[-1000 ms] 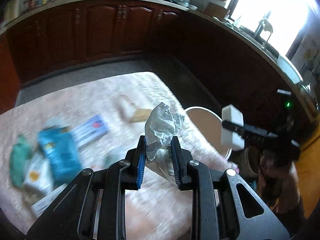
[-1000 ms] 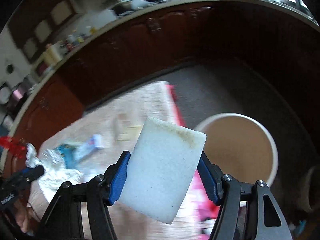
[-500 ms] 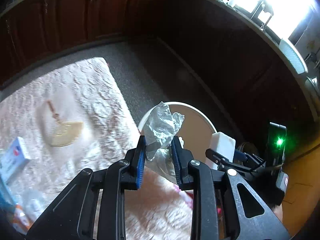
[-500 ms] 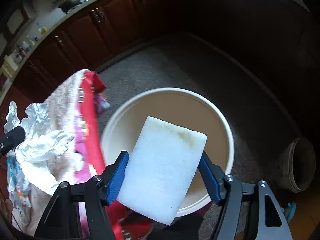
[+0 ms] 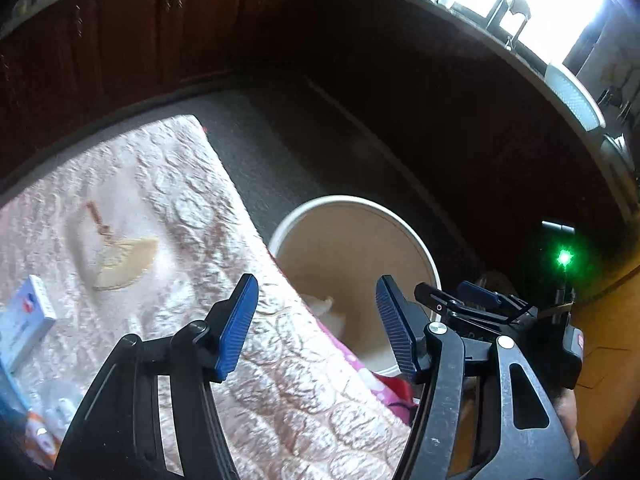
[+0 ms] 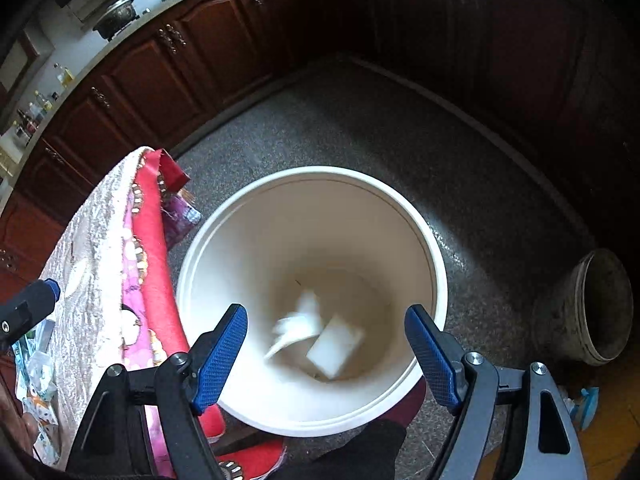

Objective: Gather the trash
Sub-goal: 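Carry both items to the white bucket and open both tools to drop them, then return both tools to the table over the remaining trash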

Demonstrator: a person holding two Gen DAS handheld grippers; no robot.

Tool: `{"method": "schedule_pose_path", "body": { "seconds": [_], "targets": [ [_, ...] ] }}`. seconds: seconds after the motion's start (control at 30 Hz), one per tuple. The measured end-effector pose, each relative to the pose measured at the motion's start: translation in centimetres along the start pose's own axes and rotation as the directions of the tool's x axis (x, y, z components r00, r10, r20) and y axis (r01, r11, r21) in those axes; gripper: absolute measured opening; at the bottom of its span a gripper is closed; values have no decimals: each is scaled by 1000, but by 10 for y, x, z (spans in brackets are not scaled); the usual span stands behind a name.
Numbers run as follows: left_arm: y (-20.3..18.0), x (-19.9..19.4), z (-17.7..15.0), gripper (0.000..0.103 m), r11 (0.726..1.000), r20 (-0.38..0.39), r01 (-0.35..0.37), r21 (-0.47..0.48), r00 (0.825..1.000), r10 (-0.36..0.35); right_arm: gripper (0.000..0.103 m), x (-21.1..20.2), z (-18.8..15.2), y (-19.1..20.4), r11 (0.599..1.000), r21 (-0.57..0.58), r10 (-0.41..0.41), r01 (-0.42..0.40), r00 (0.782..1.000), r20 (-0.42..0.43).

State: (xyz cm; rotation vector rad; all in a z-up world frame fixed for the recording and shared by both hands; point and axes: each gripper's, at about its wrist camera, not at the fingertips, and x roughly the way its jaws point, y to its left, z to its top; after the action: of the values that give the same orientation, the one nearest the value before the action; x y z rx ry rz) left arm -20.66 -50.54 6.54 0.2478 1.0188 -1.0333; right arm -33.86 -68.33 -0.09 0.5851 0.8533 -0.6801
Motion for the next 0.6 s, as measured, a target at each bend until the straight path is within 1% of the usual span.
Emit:
{"method": "schedule_pose_path", "body": {
  "seconds": [0.1, 0.17, 0.23, 0.37, 0.6],
  "targets": [
    [4, -14, -5, 60, 1000, 40, -16, 2, 999, 15, 79, -10, -2, 12, 1000, -23, 9, -8, 1000, 27],
    [6, -25, -9, 60, 999, 63, -51, -2, 997, 51, 79, -19, -2, 22, 999, -40, 17, -15, 999, 46],
    [7, -33, -14, 60, 997, 83, -71, -1, 994, 71, 79, -27, -3, 31, 998, -58, 24, -20, 998, 65],
    [13, -53, -27, 60, 992, 129, -126, 8, 984, 123, 80, -46, -7, 53, 994, -104, 39, -28, 994, 103],
    [33, -85, -47, 60, 982, 166, -190, -7, 968, 188, 82, -71, -17, 97, 982, -181, 87, -61, 986, 139]
  ]
}}
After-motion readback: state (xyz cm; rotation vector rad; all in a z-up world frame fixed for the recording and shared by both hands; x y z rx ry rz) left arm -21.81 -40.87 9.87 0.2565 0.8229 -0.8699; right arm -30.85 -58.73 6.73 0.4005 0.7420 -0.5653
